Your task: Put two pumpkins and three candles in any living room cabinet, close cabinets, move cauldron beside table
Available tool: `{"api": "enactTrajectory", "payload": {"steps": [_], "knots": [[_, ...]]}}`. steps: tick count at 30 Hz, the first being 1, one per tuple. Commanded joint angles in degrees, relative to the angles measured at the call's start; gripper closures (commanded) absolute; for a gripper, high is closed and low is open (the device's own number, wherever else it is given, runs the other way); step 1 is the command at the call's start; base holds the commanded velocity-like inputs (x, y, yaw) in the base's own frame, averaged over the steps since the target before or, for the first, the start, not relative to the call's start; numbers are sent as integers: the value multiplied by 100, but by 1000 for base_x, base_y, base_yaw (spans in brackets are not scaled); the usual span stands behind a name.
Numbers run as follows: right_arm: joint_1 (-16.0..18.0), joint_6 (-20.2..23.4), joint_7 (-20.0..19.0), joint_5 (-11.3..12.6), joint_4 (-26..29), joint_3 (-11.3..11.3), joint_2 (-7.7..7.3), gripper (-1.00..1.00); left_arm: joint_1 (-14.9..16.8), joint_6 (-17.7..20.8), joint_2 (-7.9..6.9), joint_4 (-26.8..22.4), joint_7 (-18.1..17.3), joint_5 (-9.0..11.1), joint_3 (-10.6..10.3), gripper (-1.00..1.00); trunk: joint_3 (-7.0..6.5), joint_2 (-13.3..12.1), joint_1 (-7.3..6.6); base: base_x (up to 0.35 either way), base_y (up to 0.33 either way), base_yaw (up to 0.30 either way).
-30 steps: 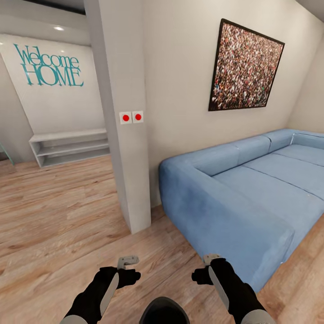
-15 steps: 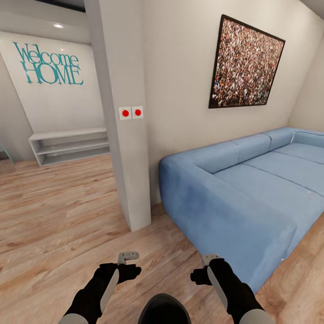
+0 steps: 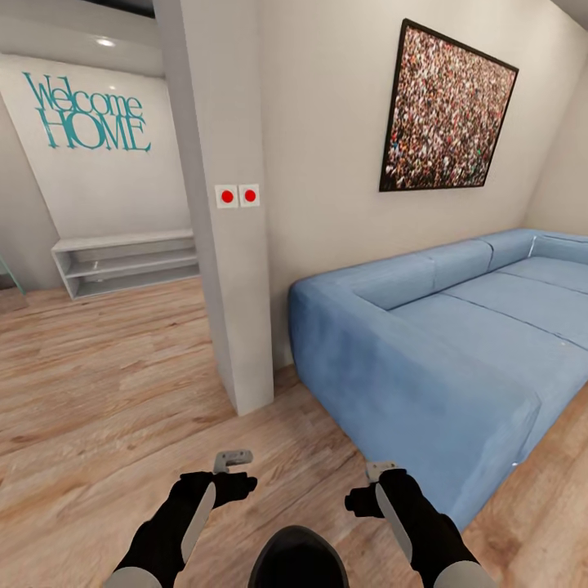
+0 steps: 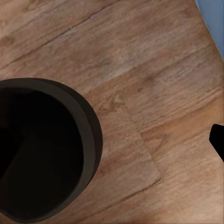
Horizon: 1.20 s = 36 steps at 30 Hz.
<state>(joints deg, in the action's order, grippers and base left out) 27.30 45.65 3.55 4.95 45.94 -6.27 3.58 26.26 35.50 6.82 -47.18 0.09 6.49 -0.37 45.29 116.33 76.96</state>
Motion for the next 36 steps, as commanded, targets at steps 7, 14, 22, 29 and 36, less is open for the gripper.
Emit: {"api": "enactTrajectory", "payload": {"steps": [7, 14, 22, 29, 36], "knots": [[3, 16, 33, 50, 3, -12, 27, -100, 2, 471, 3, -18, -10, 32, -6, -100, 6, 4, 0, 0, 0, 0], [3, 18, 35, 50, 3, -8, 29, -100, 15, 570, 4, 24, 38, 45, -14, -100, 78, 165, 88, 0, 0, 0], [3, 15, 34, 50, 3, -14, 32, -100, 59, 557, 4, 202, 43, 33, -18, -100, 222, 485, 263, 0, 0, 0], [3, 11, 32, 50, -5, -15, 93, -100, 133, 519, 4, 406, 44, 12, -19, -100, 347, 766, 417, 0, 0, 0], [47, -203, 38, 47, -282, -22, 107, -100, 148, 506, 0, 490, 44, -4, -24, -100, 473, 1047, 571, 0, 0, 0]]}}
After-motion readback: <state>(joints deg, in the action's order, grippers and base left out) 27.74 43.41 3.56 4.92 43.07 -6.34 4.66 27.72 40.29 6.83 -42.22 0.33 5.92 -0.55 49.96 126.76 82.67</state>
